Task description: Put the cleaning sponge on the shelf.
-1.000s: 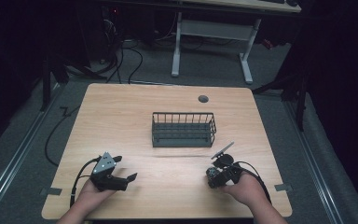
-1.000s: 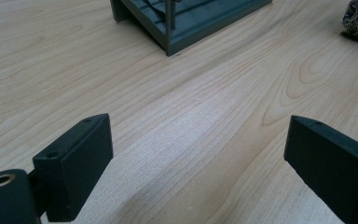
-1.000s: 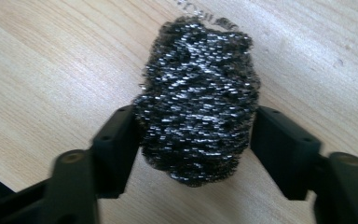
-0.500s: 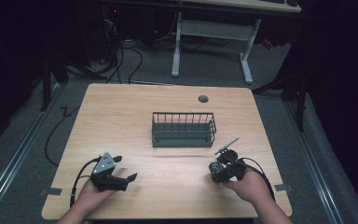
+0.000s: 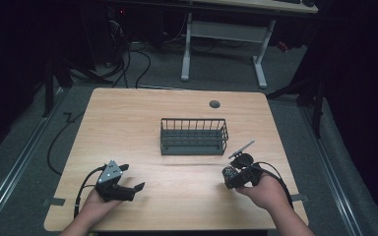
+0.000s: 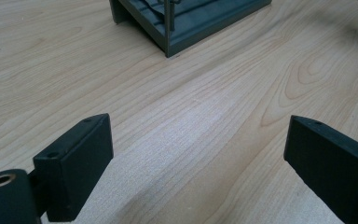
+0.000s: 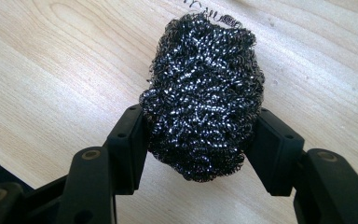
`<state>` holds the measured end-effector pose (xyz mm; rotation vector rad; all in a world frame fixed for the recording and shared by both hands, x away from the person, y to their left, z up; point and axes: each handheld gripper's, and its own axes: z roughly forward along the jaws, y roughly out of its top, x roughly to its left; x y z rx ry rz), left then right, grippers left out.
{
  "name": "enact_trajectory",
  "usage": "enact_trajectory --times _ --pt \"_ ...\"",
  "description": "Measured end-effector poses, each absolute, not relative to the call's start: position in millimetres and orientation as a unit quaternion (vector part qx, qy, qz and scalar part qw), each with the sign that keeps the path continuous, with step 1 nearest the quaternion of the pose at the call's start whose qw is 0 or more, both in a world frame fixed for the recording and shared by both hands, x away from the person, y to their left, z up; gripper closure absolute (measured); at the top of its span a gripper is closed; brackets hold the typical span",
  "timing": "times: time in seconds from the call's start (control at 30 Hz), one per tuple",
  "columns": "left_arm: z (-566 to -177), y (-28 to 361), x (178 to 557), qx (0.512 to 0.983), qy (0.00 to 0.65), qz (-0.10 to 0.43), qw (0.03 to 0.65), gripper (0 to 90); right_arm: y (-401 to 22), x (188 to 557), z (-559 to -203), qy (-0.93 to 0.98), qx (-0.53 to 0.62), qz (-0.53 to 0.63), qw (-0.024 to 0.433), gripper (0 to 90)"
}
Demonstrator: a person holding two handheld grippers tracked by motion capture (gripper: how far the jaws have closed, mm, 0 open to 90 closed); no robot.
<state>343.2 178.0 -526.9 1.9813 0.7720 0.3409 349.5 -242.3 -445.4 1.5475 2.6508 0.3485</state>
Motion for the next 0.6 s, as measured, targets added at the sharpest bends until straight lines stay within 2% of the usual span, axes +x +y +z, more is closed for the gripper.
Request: enact_trajectory --times 0.27,0.6 --pt "-527 178 343 0.811 0.315 0.139 0.472 8.7 -245 356 -436 0.855 0.505 0.116 0.021 43.1" --pt "-527 178 343 0.811 0.317 0.139 0.472 8.7 -244 377 -408 0.856 0.505 0.111 0.024 43.0"
